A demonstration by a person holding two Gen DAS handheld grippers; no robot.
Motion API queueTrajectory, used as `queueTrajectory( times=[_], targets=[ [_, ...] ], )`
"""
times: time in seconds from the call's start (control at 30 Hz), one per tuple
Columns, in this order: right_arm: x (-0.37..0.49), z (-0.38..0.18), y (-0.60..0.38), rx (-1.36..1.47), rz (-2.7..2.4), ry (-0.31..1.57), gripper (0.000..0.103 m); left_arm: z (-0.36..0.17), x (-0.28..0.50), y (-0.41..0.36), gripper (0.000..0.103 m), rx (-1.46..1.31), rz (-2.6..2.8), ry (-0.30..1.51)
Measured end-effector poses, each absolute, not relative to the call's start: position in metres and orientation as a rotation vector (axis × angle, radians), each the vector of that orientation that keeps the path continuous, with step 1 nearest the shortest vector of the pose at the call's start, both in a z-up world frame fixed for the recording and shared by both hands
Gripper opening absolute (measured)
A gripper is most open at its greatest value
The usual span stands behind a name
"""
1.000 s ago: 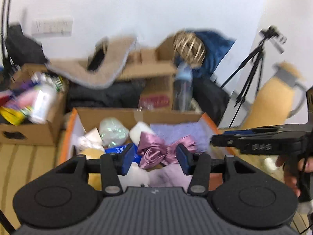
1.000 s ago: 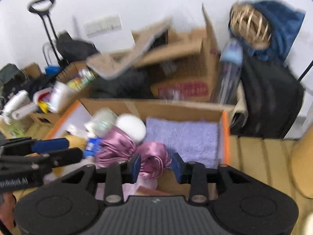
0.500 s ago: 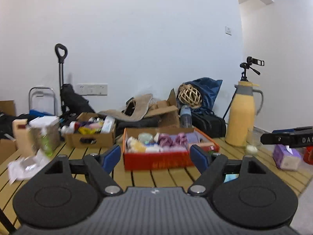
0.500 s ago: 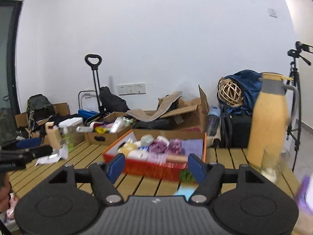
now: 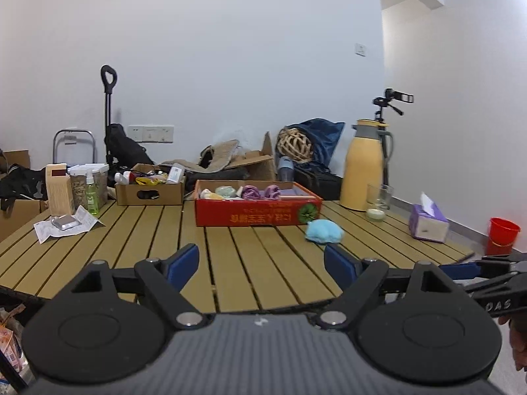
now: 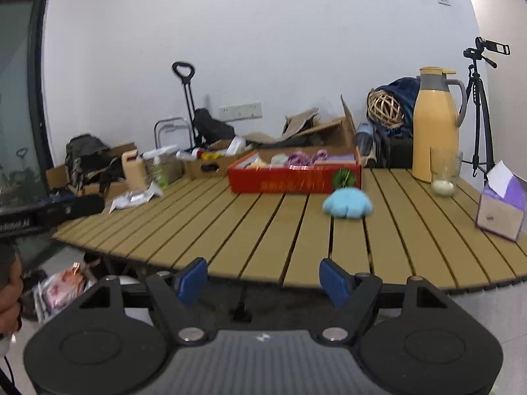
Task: Organize soft objects
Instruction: 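Move both grippers back over the light-blue fuzzy plush, then grasp the light-blue fuzzy plush with both grippers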
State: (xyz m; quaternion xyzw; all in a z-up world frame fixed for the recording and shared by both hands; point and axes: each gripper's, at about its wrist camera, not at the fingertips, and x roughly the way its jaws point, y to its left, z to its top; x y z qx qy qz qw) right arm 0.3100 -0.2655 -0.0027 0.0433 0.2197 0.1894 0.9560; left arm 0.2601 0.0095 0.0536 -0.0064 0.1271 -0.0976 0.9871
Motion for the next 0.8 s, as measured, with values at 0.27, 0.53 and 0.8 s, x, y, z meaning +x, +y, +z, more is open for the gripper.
queueTrajectory(
  times=[0.27, 0.53, 0.8],
  targets=[
    [0.286, -0.005, -0.267, 0.058, 0.370, 0.445, 0.079, 0.051, 0.255, 0.005, 0.087, -0.002, -0.200, 0.260],
    [0.312, -0.022, -0.272, 0.101, 0.322, 0.471, 0.079, 0.022, 0.297, 0.001, 0.087, -0.030, -0.184, 0.374],
    [0.376, -0.042, -0.299, 0.168, 0.262, 0.501, 0.072, -0.004, 0.394, -0.016, 0.083, -0.141, -0.141, 0.518]
  ],
)
